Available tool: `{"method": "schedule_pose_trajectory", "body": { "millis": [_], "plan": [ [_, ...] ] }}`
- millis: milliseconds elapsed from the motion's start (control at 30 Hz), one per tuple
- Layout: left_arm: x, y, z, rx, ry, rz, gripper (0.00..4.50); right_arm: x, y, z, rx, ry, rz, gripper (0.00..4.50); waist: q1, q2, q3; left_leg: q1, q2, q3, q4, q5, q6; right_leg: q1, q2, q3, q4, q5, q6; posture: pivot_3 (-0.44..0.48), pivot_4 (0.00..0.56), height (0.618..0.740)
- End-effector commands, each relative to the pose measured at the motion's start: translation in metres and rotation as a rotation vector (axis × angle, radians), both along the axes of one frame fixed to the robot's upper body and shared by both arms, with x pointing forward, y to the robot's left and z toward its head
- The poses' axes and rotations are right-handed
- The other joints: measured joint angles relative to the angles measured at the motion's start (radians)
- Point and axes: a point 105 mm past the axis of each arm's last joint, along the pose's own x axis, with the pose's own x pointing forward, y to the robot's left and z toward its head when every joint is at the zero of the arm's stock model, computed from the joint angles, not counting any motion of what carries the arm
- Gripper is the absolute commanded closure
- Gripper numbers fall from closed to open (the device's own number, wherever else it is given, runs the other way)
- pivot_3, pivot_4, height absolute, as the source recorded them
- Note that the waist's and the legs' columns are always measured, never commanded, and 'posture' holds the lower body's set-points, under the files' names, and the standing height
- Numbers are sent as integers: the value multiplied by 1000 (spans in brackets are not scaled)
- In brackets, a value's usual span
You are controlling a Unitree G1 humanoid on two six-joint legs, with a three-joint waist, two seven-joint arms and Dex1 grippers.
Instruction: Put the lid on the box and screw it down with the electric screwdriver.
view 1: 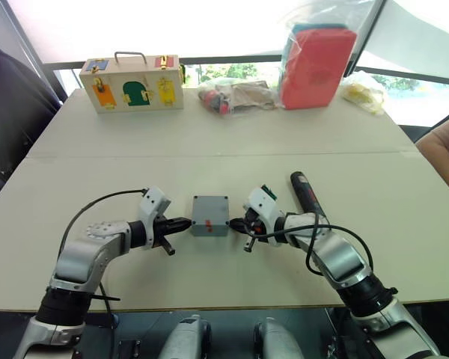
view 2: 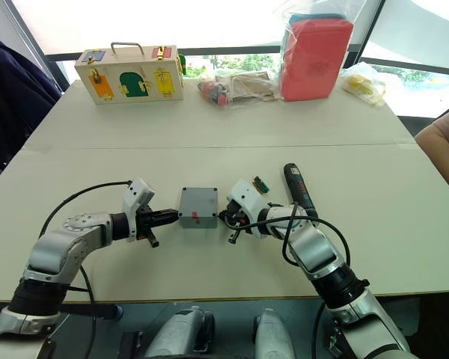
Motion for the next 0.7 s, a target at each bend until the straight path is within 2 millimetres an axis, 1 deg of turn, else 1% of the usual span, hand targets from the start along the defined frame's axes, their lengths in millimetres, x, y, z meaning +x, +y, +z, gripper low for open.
{"method": "schedule_pose_trajectory", "body": {
  "millis": [33,100,133,167,233,333,433,533,633,700],
  "plan": [
    [0,14,45,-71,-129,18,4500,-8,-7,35,84,-89,8,4421,1,0,0,0,0,0,0,0,0,0,0,0,0,0,0,0,150,740],
    [6,24,73,-68,-266,85,4500,-12,-19,50,124,-104,-40,4421,3,0,1,-2,0,-1,0,0,0,0,-1,1,0,0,0,0,150,740],
    [5,25,84,-76,-295,76,4500,-13,-27,56,142,-108,-75,4421,4,0,1,-2,0,-1,0,0,0,-1,-1,1,0,0,0,0,150,740],
    [3,23,94,-88,-310,53,4500,-15,-34,61,155,-110,-100,4421,5,0,1,-2,0,-1,0,0,0,-1,-1,1,-1,0,0,0,150,740],
    [-4,11,109,-126,-291,-59,4500,-20,-48,70,205,-103,-142,4421,6,0,1,-2,0,-2,0,0,0,0,-1,0,-1,0,0,0,150,740],
    [-14,-8,117,-105,-281,-200,4500,-19,-67,69,205,-111,-242,4421,5,0,1,-1,0,-3,0,0,0,1,-1,-2,-2,0,0,0,150,740],
    [-23,-30,115,-47,-286,-348,4500,-16,-87,63,173,-134,-351,4421,3,1,1,-1,0,-3,-1,-1,0,2,-1,-2,-3,0,-1,0,150,740],
    [-30,-46,109,9,-286,-477,4500,-16,-98,57,154,-137,-413,3672,2,1,2,-2,0,-2,-1,0,0,4,0,-1,-2,0,-1,0,150,740],
    [-29,-51,102,59,-290,-537,4500,-22,-102,52,139,-124,-445,2486,2,2,2,-2,0,-2,-1,0,0,4,1,-1,-2,-1,-3,0,150,740],
    [-28,-52,100,73,-295,-556,4500,-26,-102,50,136,-112,-457,1834,3,2,2,-2,0,-2,-1,0,0,4,1,-1,-3,-2,-4,0,150,740]
  ]
}}
